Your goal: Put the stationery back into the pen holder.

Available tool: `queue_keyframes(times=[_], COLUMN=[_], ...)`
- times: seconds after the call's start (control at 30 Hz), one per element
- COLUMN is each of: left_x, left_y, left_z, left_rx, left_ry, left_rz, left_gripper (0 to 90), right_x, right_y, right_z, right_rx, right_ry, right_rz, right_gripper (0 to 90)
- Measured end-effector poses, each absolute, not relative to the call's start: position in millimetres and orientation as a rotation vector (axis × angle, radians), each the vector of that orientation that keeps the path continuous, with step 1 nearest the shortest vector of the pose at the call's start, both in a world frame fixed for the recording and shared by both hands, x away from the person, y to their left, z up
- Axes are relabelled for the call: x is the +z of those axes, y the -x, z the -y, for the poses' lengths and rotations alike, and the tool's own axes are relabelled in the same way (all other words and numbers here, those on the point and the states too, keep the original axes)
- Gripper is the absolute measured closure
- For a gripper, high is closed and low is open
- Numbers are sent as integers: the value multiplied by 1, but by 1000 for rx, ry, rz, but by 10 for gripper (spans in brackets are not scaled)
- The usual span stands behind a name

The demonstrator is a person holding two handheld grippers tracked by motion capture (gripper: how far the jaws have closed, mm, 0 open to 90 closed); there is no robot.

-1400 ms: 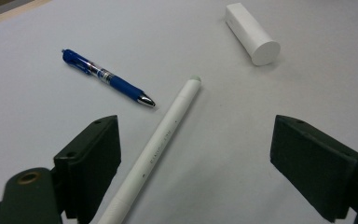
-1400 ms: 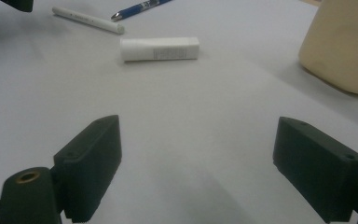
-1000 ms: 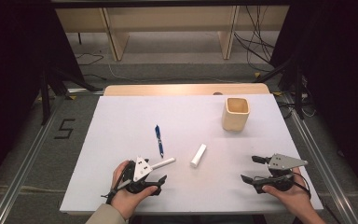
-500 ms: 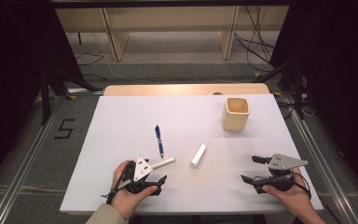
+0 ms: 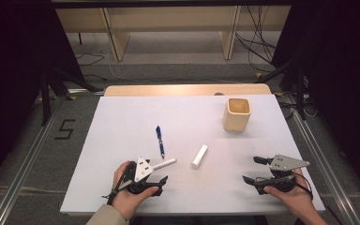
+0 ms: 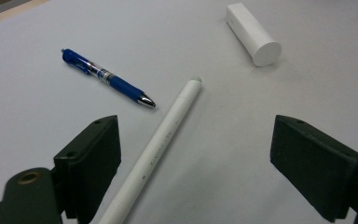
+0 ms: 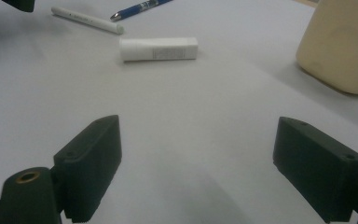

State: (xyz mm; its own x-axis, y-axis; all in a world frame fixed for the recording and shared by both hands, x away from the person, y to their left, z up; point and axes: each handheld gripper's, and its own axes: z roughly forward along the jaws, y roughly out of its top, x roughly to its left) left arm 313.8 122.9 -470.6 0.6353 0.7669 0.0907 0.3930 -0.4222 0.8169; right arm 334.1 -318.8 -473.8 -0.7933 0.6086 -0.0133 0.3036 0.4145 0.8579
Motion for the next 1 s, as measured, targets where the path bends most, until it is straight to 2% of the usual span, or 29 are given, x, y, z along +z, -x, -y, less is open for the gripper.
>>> queue_keyframes(times=[0.33,0.47,0.5,0.77,0.8,0.83,0.87,0.9,1.0], left_x=[-472,-472,-472,-470,-470,-470,-470,-470,-471], left_y=[-314,-314,-314,-313,-313,-312,-312,-312,-312], left_z=[-122,-123,-122,-120,-120,-119,-119,-118,-117], left_rx=[574,576,577,582,581,581,583,582,582], left_ry=[-2049,-2031,-2020,-2009,-2005,-2000,-2001,-2004,-2011], left_rz=[-903,-903,-908,-923,-929,-933,-933,-930,-931], left_gripper=[163,173,200,274,276,276,276,275,271], right_x=[-474,-474,-474,-474,-474,-474,-474,-472,-472], right_y=[-336,-339,-339,-340,-339,-339,-339,-338,-338], right_z=[318,316,315,315,316,317,317,318,319], right_rx=[1311,1310,1305,1301,1300,1301,1301,1298,1289], right_ry=[-788,-795,-799,-768,-768,-757,-757,-758,-750], right_rz=[-2352,-2347,-2347,-2354,-2351,-2346,-2346,-2349,-2351], right_gripper=[167,219,259,328,350,413,413,534,680])
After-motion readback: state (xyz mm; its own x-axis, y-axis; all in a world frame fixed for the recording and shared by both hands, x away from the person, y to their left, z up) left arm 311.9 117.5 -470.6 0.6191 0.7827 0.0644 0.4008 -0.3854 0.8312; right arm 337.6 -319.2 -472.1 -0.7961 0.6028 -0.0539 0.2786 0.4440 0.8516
